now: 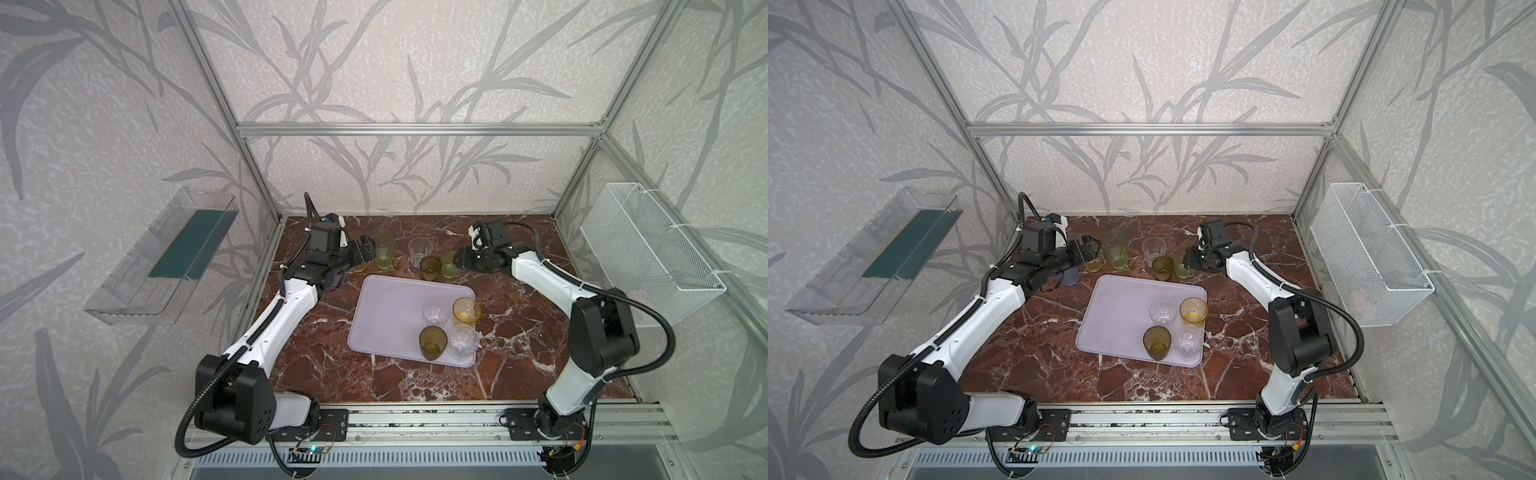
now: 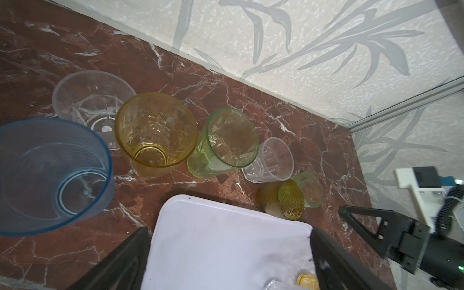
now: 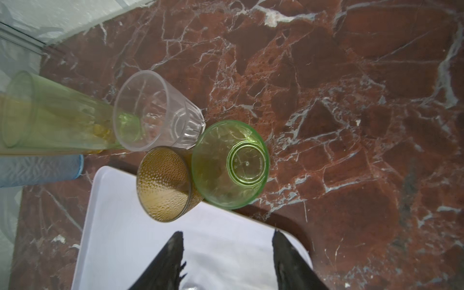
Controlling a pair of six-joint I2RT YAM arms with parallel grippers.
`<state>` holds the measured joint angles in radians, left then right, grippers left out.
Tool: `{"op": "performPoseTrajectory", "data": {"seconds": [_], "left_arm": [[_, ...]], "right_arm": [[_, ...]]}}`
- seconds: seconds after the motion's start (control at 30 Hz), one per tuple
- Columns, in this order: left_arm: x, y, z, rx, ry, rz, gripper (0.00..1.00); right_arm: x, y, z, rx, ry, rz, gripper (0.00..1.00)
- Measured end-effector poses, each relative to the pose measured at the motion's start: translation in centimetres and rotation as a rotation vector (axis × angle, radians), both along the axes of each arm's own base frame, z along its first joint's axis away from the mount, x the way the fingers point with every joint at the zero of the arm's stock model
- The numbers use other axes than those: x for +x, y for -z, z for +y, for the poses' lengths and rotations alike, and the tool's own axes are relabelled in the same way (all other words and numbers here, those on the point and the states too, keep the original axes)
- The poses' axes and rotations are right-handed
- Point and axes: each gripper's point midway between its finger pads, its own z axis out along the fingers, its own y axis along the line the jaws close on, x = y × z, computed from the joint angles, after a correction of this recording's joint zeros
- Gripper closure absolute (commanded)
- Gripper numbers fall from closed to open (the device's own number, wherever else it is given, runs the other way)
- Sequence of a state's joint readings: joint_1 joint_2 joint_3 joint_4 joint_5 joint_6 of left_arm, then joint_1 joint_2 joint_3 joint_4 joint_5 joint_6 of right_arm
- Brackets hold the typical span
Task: Place the glasses into the tray
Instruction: Pick up the glass from the top-center of the table.
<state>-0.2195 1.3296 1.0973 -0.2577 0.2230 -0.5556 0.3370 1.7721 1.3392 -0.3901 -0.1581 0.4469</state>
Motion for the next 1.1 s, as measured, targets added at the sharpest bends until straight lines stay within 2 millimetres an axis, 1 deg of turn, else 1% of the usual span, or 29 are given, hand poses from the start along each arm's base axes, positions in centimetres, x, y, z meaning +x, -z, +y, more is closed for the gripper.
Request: {"op": "performPoseTrajectory", "data": {"seconds": [0.1,0.27,0.53,0.67,0.77,0.9,1.0,1.03,1.1], "left_arm": [[-0.4,-0.9,-0.3,-0.027,0.011,-0.027,0.03],[-0.7,-2.1,-1.0,-0.076,0.040,-0.063,0.02],[-1.3,-0.5,-1.8,-0.119,0.073,-0.025,0.03],[-1.4,-0.5,-1.8,-0.126,0.074,-0.024,0.02],[-1.4,-0.4,-1.9,-0.129,0.077,-0.023,0.02],[-1.4,-0.5,-1.9,-0.131,0.080,-0.025,0.02],[-1.5,-0.6,-2.0,-0.135,0.085,-0.027,0.02],[-1.5,-0.6,-2.1,-0.136,0.087,-0.028,0.02],[-1.5,-0.7,-2.1,-0.137,0.089,-0.031,0.02]], "right_arm": [[1.0,1.2,-0.4,-0.045,0.014,0.022,0.51],[1.8,2.5,-0.7,-0.089,0.025,0.048,0.59],[2.8,3.6,-1.0,-0.123,0.038,0.063,0.73],[2.9,4.6,-1.1,-0.140,0.044,0.082,0.73],[3.1,4.9,-1.2,-0.149,0.050,0.090,0.79],[3.5,5.1,-1.3,-0.160,0.055,0.091,0.82],[3.5,5.2,-1.5,-0.173,0.061,0.097,0.86],[3.5,5.2,-1.6,-0.179,0.064,0.097,0.89],[3.5,5.2,-1.9,-0.190,0.070,0.096,0.91]]}}
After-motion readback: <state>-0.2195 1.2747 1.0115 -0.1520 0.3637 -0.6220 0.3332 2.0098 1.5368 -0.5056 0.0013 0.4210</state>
